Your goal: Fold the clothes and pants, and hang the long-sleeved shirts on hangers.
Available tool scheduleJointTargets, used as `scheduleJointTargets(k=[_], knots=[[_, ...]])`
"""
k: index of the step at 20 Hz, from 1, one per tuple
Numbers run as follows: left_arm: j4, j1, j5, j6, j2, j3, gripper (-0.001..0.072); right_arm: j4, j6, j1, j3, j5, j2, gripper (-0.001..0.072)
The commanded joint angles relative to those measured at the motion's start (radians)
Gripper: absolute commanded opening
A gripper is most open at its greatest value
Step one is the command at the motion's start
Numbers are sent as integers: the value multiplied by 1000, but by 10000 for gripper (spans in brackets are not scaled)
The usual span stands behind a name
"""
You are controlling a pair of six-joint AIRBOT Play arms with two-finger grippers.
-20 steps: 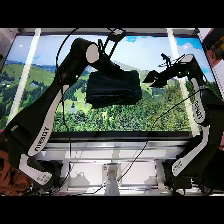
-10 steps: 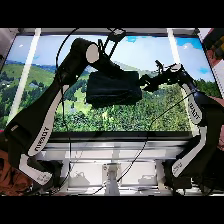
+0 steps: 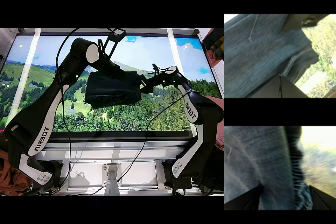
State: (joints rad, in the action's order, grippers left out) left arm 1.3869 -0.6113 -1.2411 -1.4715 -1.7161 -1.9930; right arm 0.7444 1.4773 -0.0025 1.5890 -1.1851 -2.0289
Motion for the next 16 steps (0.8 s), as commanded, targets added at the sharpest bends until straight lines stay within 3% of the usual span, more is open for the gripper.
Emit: scheduleJointTargets(k=[1,4,5,6,8,9,13,16], knots=[[0,0,-1,-1,1,0,19,-71,-51,58,-2,-6,-31,677],[0,0,-1,-2,1,0,19,-89,-57,142,5,48,-31,673],[0,0,-2,-1,1,0,18,-90,-58,170,10,75,-31,628],[0,0,-2,-2,1,0,19,-91,-58,194,16,97,-30,513],[0,0,-2,-1,1,0,19,-89,-59,236,40,138,-30,171],[0,0,-2,-1,1,0,19,-87,-59,250,61,150,-30,56],[24,10,-5,59,38,0,19,-35,-85,243,195,96,-15,55],[159,27,-7,58,121,0,19,124,12,183,276,74,48,55]])
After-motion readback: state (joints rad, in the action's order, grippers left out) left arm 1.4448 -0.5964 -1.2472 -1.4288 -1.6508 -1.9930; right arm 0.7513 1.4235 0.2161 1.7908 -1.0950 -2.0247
